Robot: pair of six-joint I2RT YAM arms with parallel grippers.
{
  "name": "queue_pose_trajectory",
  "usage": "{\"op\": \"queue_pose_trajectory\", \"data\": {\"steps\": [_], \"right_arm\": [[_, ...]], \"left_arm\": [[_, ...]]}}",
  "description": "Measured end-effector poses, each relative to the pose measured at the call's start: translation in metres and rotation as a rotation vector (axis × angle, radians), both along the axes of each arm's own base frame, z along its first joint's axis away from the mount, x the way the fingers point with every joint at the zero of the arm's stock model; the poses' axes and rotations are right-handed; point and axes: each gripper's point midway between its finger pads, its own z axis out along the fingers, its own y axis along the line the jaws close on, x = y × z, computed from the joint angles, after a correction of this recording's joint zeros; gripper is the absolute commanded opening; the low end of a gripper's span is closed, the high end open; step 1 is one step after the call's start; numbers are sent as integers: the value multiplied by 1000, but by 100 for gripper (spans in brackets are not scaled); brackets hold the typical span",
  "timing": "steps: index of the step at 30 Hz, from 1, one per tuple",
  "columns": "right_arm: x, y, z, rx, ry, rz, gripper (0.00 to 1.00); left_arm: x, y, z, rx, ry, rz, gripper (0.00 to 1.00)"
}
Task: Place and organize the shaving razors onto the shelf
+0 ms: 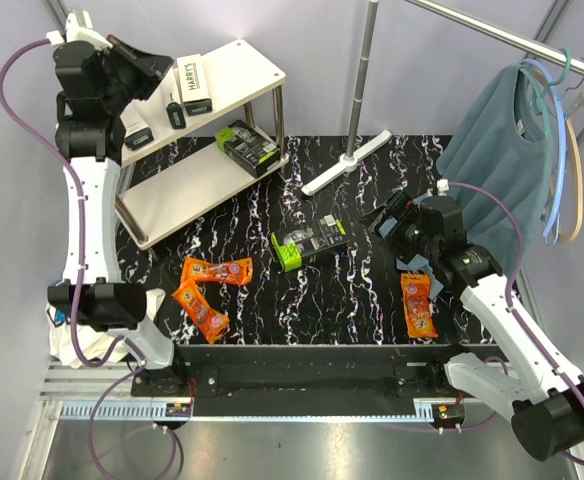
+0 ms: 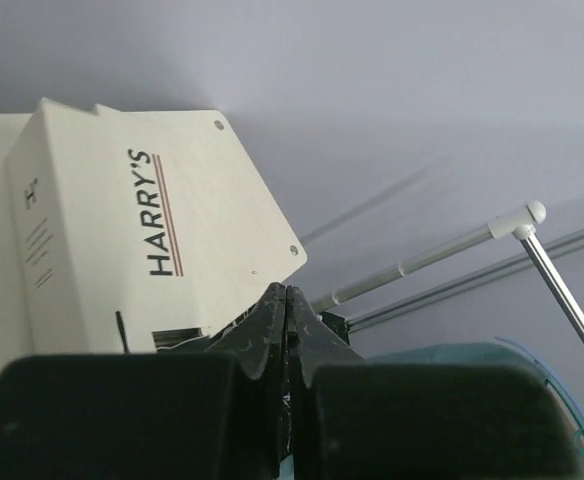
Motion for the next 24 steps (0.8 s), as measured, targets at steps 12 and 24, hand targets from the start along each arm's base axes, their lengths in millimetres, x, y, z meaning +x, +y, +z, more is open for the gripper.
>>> {"op": "queue_pose_trajectory", "data": {"steps": [12,24], "right_arm": [[-2,2,-6,-4,10,19,100],[-2,3,-9,-5,13,27,99]], "left_arm": [[55,-5,-68,19,138,-8,0],[61,9,-76,54,146,40,0]]}}
